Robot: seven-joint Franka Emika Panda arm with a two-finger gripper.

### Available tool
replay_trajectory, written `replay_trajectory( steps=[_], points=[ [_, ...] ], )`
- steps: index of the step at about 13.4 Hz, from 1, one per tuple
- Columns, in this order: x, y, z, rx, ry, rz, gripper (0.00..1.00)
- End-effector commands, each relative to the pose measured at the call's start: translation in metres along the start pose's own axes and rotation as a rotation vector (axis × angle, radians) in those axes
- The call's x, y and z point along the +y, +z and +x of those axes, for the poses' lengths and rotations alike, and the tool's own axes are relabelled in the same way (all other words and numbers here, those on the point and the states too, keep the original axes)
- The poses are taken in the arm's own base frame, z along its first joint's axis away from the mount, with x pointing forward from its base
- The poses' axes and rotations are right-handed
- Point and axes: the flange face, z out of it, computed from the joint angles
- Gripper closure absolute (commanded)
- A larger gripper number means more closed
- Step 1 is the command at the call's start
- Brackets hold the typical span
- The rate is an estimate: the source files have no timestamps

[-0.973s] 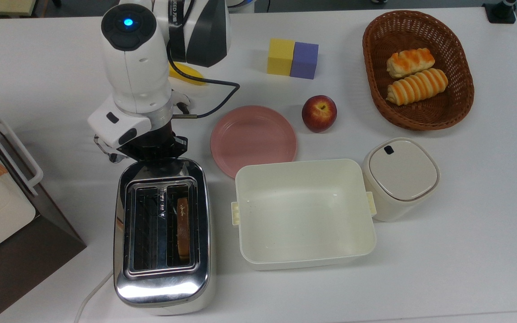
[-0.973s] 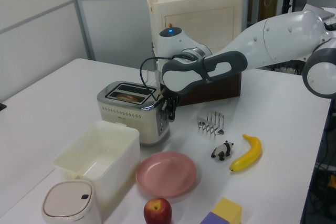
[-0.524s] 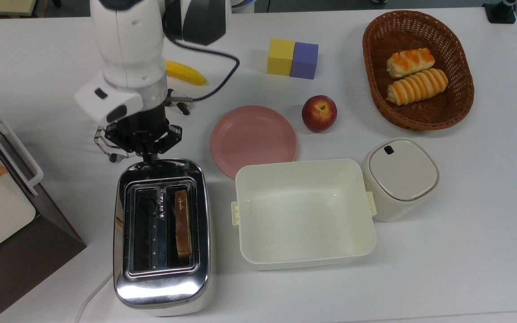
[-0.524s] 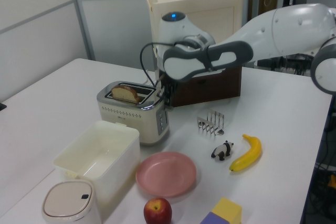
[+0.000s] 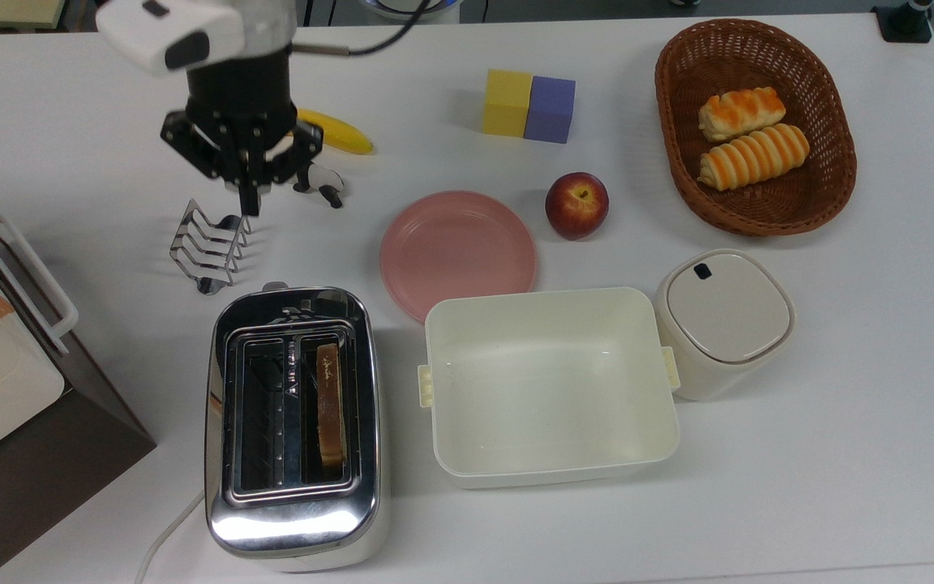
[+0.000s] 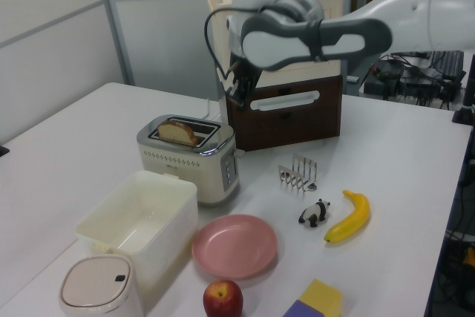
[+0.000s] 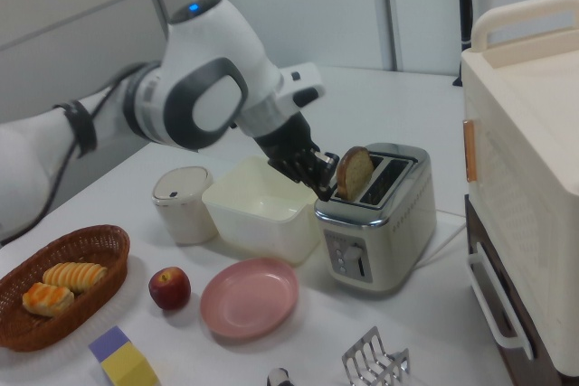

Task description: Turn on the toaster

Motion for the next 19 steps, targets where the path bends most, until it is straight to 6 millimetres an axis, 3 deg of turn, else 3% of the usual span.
replay_trajectory(
  steps=[1,6,10,12,13,14,16,19],
  points=[
    [0.003,-0.039,-0.027,-0.1,0.01,0.019,1.0],
    [0.007,-0.076,-0.057,-0.251,0.041,0.077,1.0],
    [0.013,-0.112,-0.065,-0.261,0.059,0.1,1.0],
    [0.016,-0.114,-0.066,-0.259,0.065,0.102,1.0],
    [0.016,-0.114,-0.066,-0.259,0.068,0.1,0.93],
    [0.016,-0.115,-0.066,-0.258,0.07,0.1,0.71],
    [0.021,-0.113,-0.066,-0.26,0.085,0.097,0.0],
    [0.013,-0.115,-0.064,-0.249,0.071,0.091,0.0]
  ],
)
